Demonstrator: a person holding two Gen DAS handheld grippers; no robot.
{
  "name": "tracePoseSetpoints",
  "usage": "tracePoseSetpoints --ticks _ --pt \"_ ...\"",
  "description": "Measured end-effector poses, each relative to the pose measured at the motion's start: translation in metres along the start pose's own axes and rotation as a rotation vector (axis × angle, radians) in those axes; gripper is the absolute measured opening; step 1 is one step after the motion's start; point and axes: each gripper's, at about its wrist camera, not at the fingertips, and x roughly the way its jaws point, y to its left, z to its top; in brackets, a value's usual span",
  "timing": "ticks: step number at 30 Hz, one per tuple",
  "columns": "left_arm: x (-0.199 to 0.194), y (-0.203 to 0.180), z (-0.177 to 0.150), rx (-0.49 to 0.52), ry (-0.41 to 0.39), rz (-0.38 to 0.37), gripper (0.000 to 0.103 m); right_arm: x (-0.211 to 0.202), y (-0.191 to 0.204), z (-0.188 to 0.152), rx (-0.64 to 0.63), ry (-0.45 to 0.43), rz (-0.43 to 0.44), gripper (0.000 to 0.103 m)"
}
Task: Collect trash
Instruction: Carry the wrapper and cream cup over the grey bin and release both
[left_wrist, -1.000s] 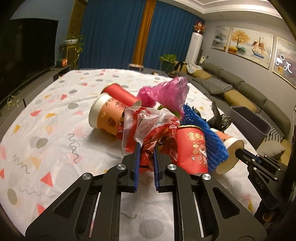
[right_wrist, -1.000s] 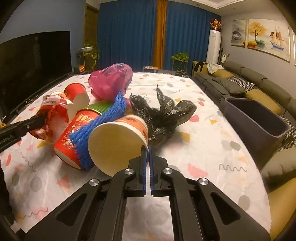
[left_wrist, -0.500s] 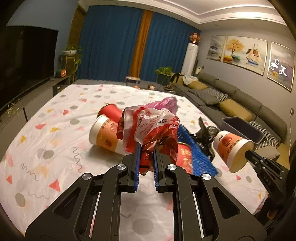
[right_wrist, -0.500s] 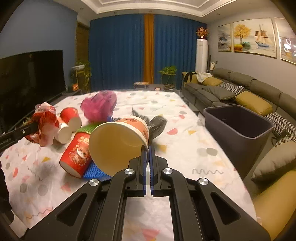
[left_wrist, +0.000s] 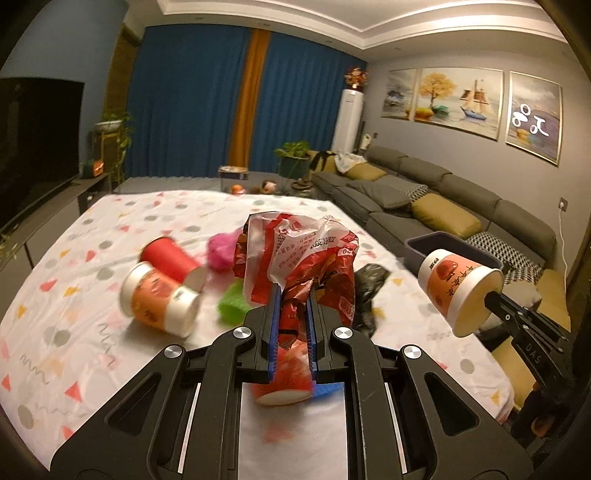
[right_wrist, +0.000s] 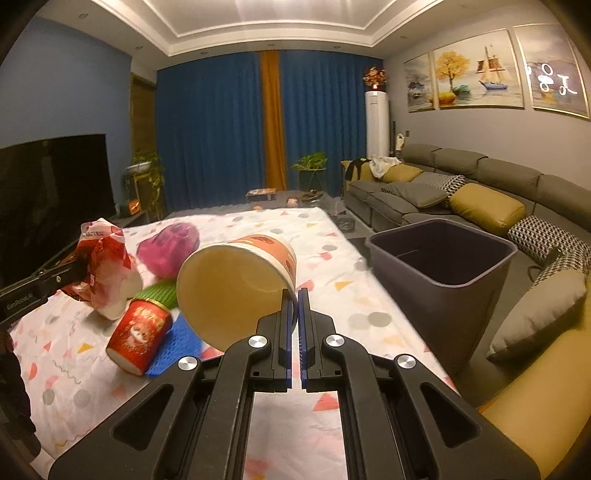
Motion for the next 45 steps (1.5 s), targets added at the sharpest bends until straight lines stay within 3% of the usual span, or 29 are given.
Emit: tracePoseSetpoints --ticks 8,18,28,45 --pt "0.027 -0.052 0.015 0.048 0.002 -0.090 0.012 -0.005 -0.041 0.012 0.054 -0.042 -0.078 0.004" --pt "0.071 -0.144 0.047 0.110 -0.022 -0.222 0.012 -0.003 -0.101 0.037 0.099 -0.122 -0.214 0.004" --pt "0.132 -0.213 0.059 0.137 0.012 -0.287 0.012 0.021 -0.164 0.055 0.166 -0.128 -0.311 0.004" --pt "0.209 -0.261 0.050 0.165 0.066 -0.320 0.012 0.059 -0.204 0.056 0.199 -0.088 -0.383 0.004"
